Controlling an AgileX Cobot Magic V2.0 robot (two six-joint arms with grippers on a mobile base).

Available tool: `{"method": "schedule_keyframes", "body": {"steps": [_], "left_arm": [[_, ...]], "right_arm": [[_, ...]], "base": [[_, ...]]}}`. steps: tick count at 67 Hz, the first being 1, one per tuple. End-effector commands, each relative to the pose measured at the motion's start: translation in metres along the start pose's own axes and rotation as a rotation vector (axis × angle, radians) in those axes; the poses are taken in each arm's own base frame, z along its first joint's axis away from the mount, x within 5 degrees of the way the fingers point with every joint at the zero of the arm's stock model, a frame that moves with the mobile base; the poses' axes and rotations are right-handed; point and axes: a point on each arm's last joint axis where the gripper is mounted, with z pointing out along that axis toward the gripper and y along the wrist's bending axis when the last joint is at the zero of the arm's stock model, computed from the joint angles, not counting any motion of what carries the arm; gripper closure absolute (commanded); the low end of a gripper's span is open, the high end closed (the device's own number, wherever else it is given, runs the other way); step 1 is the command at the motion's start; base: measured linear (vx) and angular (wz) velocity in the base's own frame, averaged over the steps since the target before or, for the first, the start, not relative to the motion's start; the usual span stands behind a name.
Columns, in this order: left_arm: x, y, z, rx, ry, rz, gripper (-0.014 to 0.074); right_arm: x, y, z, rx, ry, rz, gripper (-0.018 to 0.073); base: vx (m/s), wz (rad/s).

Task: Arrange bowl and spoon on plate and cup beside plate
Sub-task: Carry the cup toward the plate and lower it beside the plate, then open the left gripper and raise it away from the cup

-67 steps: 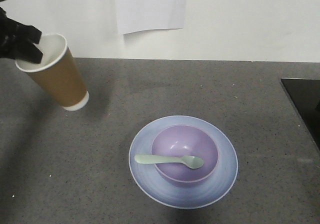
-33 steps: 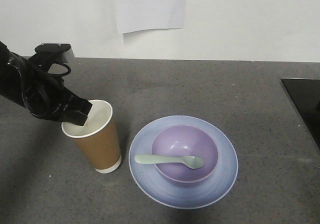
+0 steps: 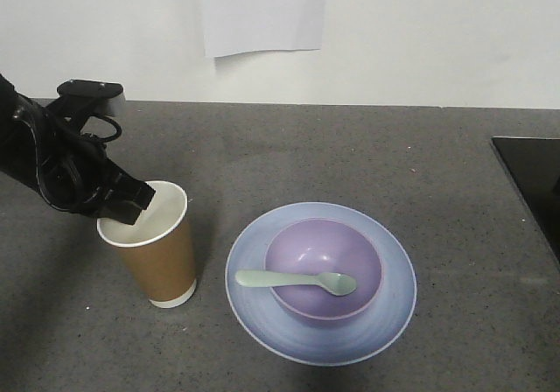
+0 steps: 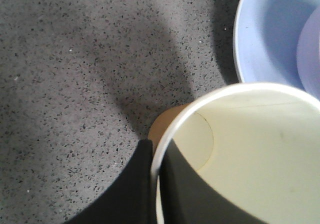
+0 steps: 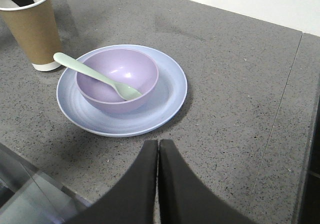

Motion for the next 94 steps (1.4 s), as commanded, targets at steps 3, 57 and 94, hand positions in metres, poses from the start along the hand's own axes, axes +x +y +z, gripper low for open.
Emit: {"method": "schedule_keyframes", "body": {"steps": [3,57,94], "left_arm": [[-0.004,-0.01,-0.02,0.014,-0.088,0.007,0.0604],[-0.004,-0.005,-0.002,0.028,0.002,-0.006,0.0531],[-0.002,-0.01,-0.014,0.047,-0.036,-0.006,0.0231]], "right_arm": [[-0.011,-0.001,-0.002,0.006,-0.069,0.0,0.0566],[-0.01,-0.001,-0.002,0.006,-0.059,-0.001,0.0566],[-0.01,-0.001,-0.002,0.006,-0.058,-0.001,0.0566]], "base": [[0.0,0.0],[0.0,0.0],[0.0,0.0]]}}
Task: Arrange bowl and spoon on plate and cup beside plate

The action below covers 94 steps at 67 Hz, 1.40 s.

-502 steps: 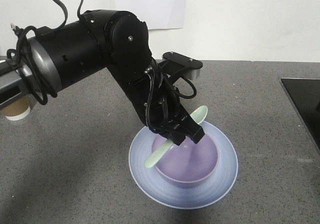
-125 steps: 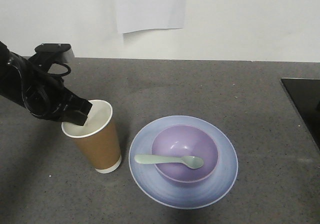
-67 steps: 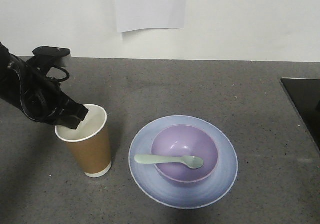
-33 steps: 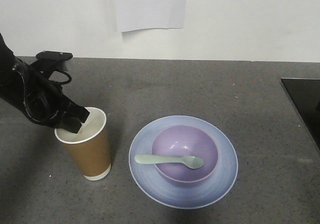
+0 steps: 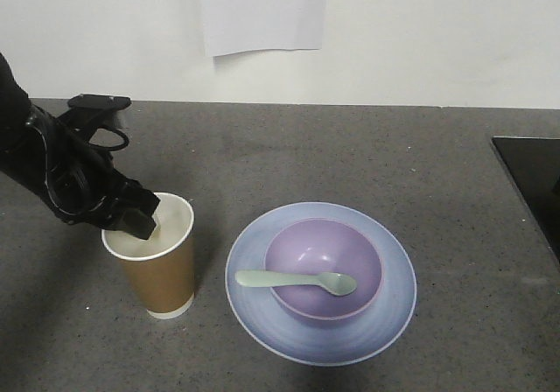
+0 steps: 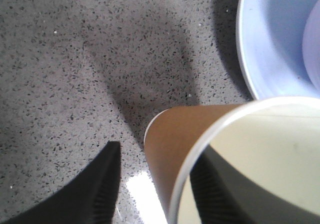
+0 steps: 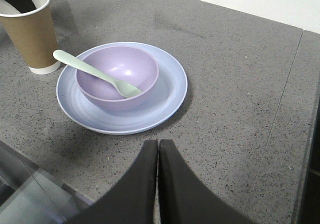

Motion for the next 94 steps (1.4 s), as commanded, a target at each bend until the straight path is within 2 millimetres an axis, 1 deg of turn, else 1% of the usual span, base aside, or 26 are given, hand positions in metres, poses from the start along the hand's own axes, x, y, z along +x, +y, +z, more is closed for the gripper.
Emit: {"method": "schedule_keyframes", "body": {"steps": [1,23,39,48,57,62,68,73,76,80,81,86,90,94], "left_arm": [[-0.001,-0.013,-0.026,0.023,-0.101,0.013,0.0228],[0.006,-0.022,-0.052,0.018,-0.173,0.038,0.0226],[0.017,-0.031,-0.08,0.01,-0.27,0.064,0.0226],[0.028,-0.039,-0.105,-0.003,-0.36,0.091,0.0226],[0.045,-0.047,-0.137,-0.042,-0.504,0.128,0.0226],[0.057,-0.051,-0.156,-0.078,-0.598,0.151,0.0226],[0.072,-0.053,-0.172,-0.13,-0.71,0.174,0.0231],[0.085,-0.052,-0.174,-0.163,-0.78,0.181,0.0253],[0.094,-0.051,-0.172,-0.179,-0.811,0.183,0.027],[0.107,-0.048,-0.167,-0.201,-0.851,0.185,0.0314],[0.11,-0.046,-0.162,-0.207,-0.849,0.184,0.0326],[0.125,-0.042,-0.151,-0.231,-0.892,0.183,0.0405],[0.136,-0.037,-0.135,-0.237,-0.902,0.173,0.0477],[0.144,-0.034,-0.126,-0.235,-0.92,0.163,0.0546]], "right_arm": [[-0.011,-0.001,-0.002,0.007,-0.067,-0.001,0.0566],[-0.011,-0.001,-0.002,0.007,-0.068,-0.001,0.0566],[-0.011,-0.001,-0.002,0.008,-0.074,-0.001,0.0566],[-0.018,-0.002,-0.003,0.025,-0.148,-0.008,0.0566],[-0.032,-0.008,-0.003,0.092,-0.288,-0.015,0.0566],[-0.035,-0.013,0.002,0.144,-0.337,-0.014,0.0566],[-0.033,-0.02,0.016,0.219,-0.365,-0.031,0.0566],[-0.027,-0.025,0.03,0.274,-0.389,-0.07,0.0566],[-0.022,-0.026,0.038,0.288,-0.403,-0.081,0.0566],[-0.016,-0.027,0.046,0.302,-0.422,-0.084,0.0566],[-0.016,-0.027,0.048,0.3,-0.431,-0.084,0.0566],[-0.008,-0.028,0.057,0.3,-0.433,-0.07,0.0566],[-0.004,-0.028,0.061,0.297,-0.43,-0.041,0.0566],[-0.003,-0.028,0.062,0.297,-0.427,-0.017,0.0566]], "base": [[0.0,0.0],[0.0,0.0],[0.0,0.0],[0.0,0.0],[0.0,0.0],[0.0,0.0],[0.0,0.0],[0.0,0.0],[0.0,0.0],[0.0,0.0],[0.0,0.0],[0.0,0.0],[0.0,0.0],[0.0,0.0]]}}
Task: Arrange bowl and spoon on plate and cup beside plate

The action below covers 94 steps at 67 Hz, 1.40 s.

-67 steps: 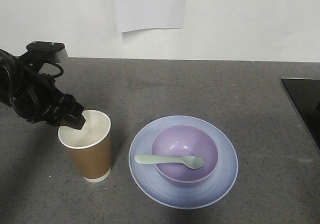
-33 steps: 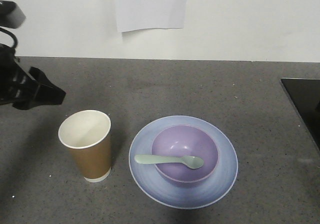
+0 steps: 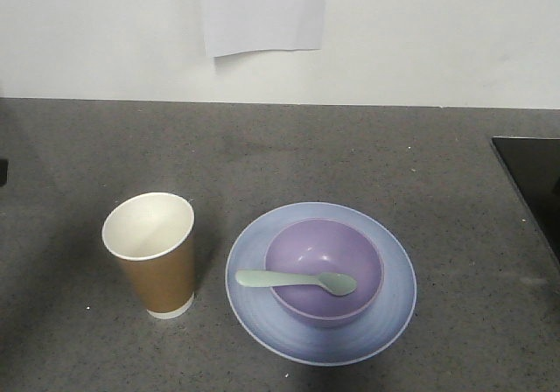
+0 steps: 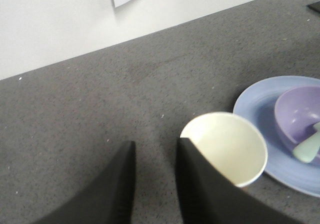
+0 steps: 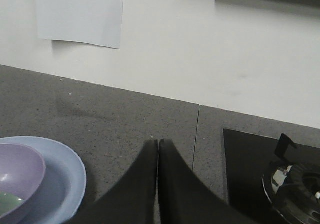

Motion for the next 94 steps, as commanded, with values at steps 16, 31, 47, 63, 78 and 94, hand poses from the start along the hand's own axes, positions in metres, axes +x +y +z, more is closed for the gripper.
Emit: {"method": "schedule_keyframes", "body": {"steps": [16,31,47,63,78,94], "left_arm": [[0.025,-0.001,-0.007,-0.034,-0.172,-0.021,0.0604],[0.026,-0.002,-0.009,-0.031,-0.166,-0.02,0.0604],[0.026,-0.002,-0.009,-0.031,-0.166,-0.02,0.0604],[0.026,-0.002,-0.009,-0.031,-0.166,-0.02,0.0604],[0.048,0.001,-0.004,-0.077,-0.195,0.028,0.0604],[0.125,0.001,0.005,-0.141,-0.399,-0.016,0.0604]], "right_arm": [[-0.011,0.001,0.002,-0.011,-0.08,0.022,0.0566],[-0.011,0.001,0.002,-0.011,-0.08,0.022,0.0566],[-0.011,0.001,0.002,-0.011,-0.08,0.022,0.0566],[-0.011,0.001,0.002,-0.011,-0.08,0.022,0.0566],[-0.011,0.001,0.002,-0.011,-0.08,0.021,0.0566],[-0.011,0.001,0.002,-0.011,-0.08,0.021,0.0566]], "base": [[0.0,0.0],[0.0,0.0],[0.0,0.0],[0.0,0.0],[0.0,0.0],[0.0,0.0]]}}
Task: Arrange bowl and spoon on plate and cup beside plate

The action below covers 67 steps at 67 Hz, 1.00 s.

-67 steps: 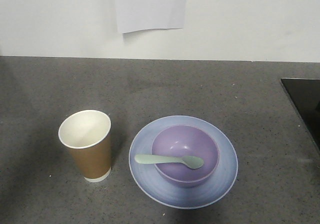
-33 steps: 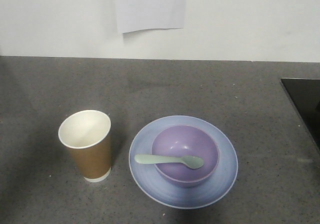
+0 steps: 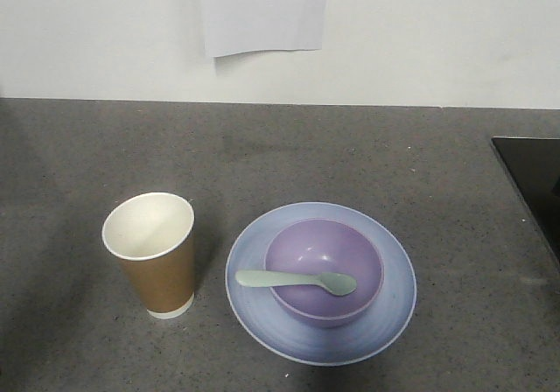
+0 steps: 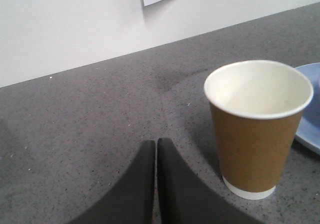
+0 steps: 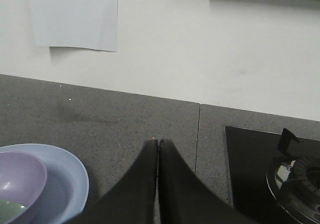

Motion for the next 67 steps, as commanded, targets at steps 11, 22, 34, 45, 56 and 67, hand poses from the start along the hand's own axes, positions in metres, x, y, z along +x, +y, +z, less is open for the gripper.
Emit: {"method": "schedule_keyframes", "body": {"steps": [11,22,34,45,56,67], "left_arm": [[0.05,0.002,-0.013,-0.078,-0.291,-0.09,0.0604],[0.063,0.003,-0.019,-0.107,-0.314,-0.102,0.0604],[0.064,0.005,-0.027,-0.168,-0.352,-0.075,0.0604],[0.067,0.004,-0.028,-0.161,-0.339,-0.077,0.0604],[0.07,0.002,-0.029,-0.15,-0.31,-0.049,0.0604],[0.07,0.002,-0.032,-0.148,-0.331,-0.057,0.0604]], "right_arm": [[-0.013,0.002,0.001,-0.023,-0.074,-0.026,0.0566],[-0.013,0.002,0.001,-0.023,-0.074,-0.026,0.0566],[-0.013,0.002,0.001,-0.023,-0.074,-0.025,0.0566],[-0.013,0.002,0.001,-0.023,-0.074,-0.025,0.0566],[-0.013,0.002,0.001,-0.023,-0.074,-0.025,0.0566],[-0.013,0.002,0.001,-0.022,-0.073,-0.025,0.0566]], "base": [[0.0,0.0],[0.0,0.0],[0.0,0.0],[0.0,0.0],[0.0,0.0],[0.0,0.0]]}}
